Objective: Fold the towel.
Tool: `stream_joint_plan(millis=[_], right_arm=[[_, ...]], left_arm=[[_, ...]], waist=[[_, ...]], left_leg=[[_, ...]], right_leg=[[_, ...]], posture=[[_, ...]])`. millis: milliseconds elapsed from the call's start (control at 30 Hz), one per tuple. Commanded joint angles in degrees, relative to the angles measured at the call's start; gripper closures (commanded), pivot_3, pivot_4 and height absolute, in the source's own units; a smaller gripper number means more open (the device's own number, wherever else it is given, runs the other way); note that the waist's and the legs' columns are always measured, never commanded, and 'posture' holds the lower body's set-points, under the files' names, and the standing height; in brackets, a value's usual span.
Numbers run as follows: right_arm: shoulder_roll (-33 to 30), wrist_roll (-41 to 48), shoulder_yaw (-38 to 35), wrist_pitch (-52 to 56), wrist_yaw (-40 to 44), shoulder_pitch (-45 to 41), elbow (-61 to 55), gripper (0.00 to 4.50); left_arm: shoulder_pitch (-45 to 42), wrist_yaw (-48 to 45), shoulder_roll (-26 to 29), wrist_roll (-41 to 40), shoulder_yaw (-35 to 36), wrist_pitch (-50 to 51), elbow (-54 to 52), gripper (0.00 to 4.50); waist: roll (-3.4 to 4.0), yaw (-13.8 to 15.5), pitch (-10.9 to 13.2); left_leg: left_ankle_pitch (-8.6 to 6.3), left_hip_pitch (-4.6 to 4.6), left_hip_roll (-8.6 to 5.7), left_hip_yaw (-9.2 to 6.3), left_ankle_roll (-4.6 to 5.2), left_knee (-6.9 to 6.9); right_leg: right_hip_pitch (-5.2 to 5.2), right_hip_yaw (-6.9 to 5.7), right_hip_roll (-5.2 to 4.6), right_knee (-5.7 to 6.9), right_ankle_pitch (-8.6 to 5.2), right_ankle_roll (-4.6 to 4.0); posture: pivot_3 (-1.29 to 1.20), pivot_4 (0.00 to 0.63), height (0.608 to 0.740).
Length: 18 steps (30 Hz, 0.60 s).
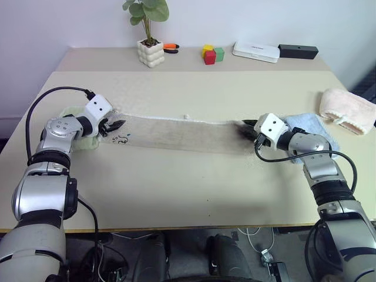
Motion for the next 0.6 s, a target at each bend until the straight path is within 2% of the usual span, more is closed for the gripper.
stream_joint_plan(millis=[33,100,133,233,300,333,367,400,500,567,600], right_arm=[[-0.1,0.7,-1.5,-0.1,-1.6,-0.7,-2.0,1.07],[0.1,1.0,-1.9,1.4,-2.4,-1.3,-1.8,0.04],[0.1,0.9,-1.9,1.5,-2.8,-1.5,-1.6,0.04],[1.6,4.2,-3.9,5.9,-3.7,-2.2,-4.0,0.04],[3.0,6.6,-5.8,8.0,-5.2,-2.7,-6.7,0.0],[3.4,7.2,-6.4,8.8,-6.0,-2.8,-7.7,0.6],[3.7,7.1,-6.9,9.5,-7.6,-3.1,-8.3,0.91],[5.3,8.1,-8.4,11.6,-10.9,-3.9,-10.1,1.42],[11.2,10.4,-10.4,18.2,-19.0,-5.0,-16.5,2.9],[17.0,9.9,-8.7,22.0,-24.1,-4.1,-20.4,4.0],[20.0,9.5,-7.9,23.5,-26.6,-3.4,-21.8,4.49]], left_arm=[[-1.4,4.5,1.4,1.1,0.0,-3.0,-1.1,0.05],[-2.4,5.4,1.4,-0.3,1.5,-1.5,-1.0,0.0],[-2.8,5.8,1.3,-1.0,2.1,-0.9,-0.9,0.0],[-5.1,3.0,-0.5,-9.7,9.9,5.4,-1.1,0.0],[-6.4,-0.8,-2.2,-16.7,16.0,10.9,-2.0,0.49],[-6.8,-1.8,-2.6,-18.7,17.8,12.6,-2.5,0.88],[-6.8,-1.9,-2.9,-19.5,18.6,13.6,-3.1,1.34],[-6.1,-3.2,-4.3,-20.4,18.6,14.2,-5.5,1.91],[-3.9,-5.7,-8.6,-23.9,19.0,18.3,-12.5,3.37],[-2.4,-3.6,-11.6,-25.4,19.3,20.2,-16.3,4.47],[-1.8,-2.3,-13.2,-26.3,19.7,21.2,-17.7,4.5]], waist=[[0.0,0.0,0.0],[0.0,0.1,0.0],[0.0,0.1,0.0],[-0.03,0.1,0.0],[-0.03,0.1,0.0],[-0.03,0.0,0.0],[-0.02,0.0,0.0],[-0.02,-0.1,0.0],[-0.02,-0.1,0.0],[-0.04,-0.2,0.0],[-0.04,-0.4,0.0]], left_leg=[[0.0,0.0,0.0,0.0,0.0,0.0],[0.0,0.0,0.0,0.0,0.0,0.0],[0.0,0.0,0.0,0.0,0.0,0.0],[0.01,-0.01,0.0,0.0,-0.01,0.0],[0.01,-0.01,0.0,0.0,-0.02,0.01],[0.01,-0.01,0.0,0.0,-0.02,0.01],[0.01,-0.01,0.0,-0.01,-0.02,0.01],[0.01,-0.01,0.0,0.0,-0.03,0.01],[0.04,0.0,0.0,-0.03,-0.07,0.0],[0.09,-0.01,0.0,-0.05,-0.15,0.02],[0.09,0.0,0.0,-0.06,-0.15,0.01]], right_leg=[[0.0,0.0,0.0,0.0,0.0,0.0],[0.0,0.0,0.0,0.0,0.0,0.0],[0.0,0.0,0.0,0.0,0.0,0.0],[0.0,0.0,0.0,0.01,0.0,0.0],[0.0,0.0,0.0,0.01,0.0,0.0],[0.0,0.0,-0.01,0.01,0.0,0.0],[0.0,0.0,0.0,0.01,0.0,0.0],[0.0,0.0,-0.01,0.02,0.0,0.0],[0.0,0.0,0.0,0.06,0.0,0.0],[0.0,0.0,0.0,0.09,0.0,0.0],[0.01,0.0,0.01,0.08,0.0,0.0]], posture=[[0.0,0.15,0.735],[0.0,0.15,0.735],[0.0,0.15,0.735],[0.0,0.15,0.735],[0.0,0.15,0.735],[0.0,0.15,0.735],[0.0,0.15,0.735],[0.0,0.15,0.735],[0.0,0.15,0.735],[0.0,0.15,0.735],[0.0,0.15,0.735]])
